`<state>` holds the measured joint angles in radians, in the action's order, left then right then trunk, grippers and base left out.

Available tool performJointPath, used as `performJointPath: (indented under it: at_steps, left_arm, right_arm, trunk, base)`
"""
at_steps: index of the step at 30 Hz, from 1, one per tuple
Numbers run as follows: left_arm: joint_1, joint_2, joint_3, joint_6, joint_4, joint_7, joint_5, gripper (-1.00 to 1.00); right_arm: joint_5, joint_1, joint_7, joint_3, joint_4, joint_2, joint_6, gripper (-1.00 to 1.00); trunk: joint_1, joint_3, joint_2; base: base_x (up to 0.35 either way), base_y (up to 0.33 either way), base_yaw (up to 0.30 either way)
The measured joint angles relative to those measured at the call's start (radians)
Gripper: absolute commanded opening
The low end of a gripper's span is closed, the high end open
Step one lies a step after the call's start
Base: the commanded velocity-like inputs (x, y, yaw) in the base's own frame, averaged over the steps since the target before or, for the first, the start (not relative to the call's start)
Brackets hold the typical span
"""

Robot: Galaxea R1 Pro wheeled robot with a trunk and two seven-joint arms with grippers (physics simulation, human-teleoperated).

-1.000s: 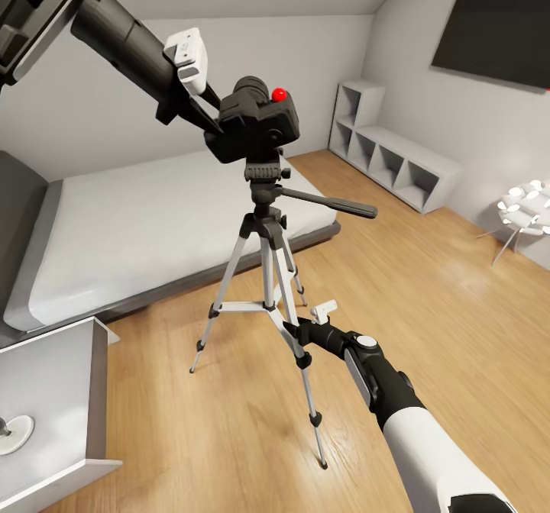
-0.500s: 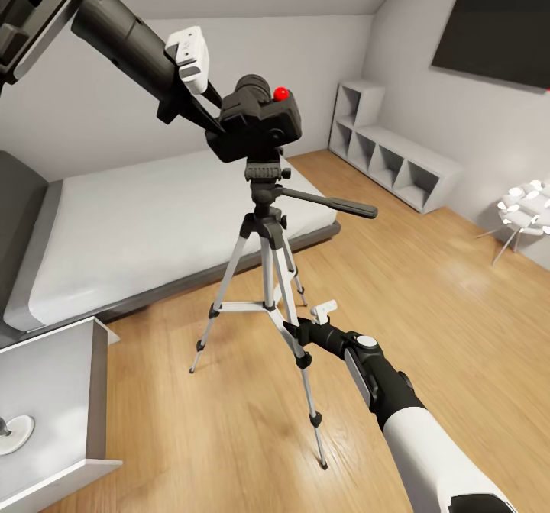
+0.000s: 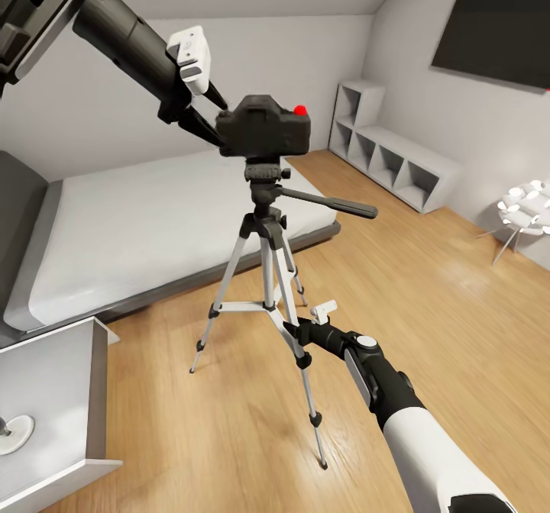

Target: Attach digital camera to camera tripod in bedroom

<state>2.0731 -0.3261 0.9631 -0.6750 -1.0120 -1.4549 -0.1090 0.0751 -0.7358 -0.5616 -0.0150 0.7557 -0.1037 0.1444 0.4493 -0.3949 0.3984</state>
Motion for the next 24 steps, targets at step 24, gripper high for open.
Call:
performJointPath:
  at_steps: [24]
  left_arm:
    - [0.000,-0.002,-0.003,0.000,0.002,0.006,0.001,1.00]
  right_arm:
    - [-0.003,0.000,0.003,0.000,-0.001,0.000,0.000,-1.00]
  trunk:
    - [0.000,0.000,0.000]
  base:
    - [0.000,0.000,0.000]
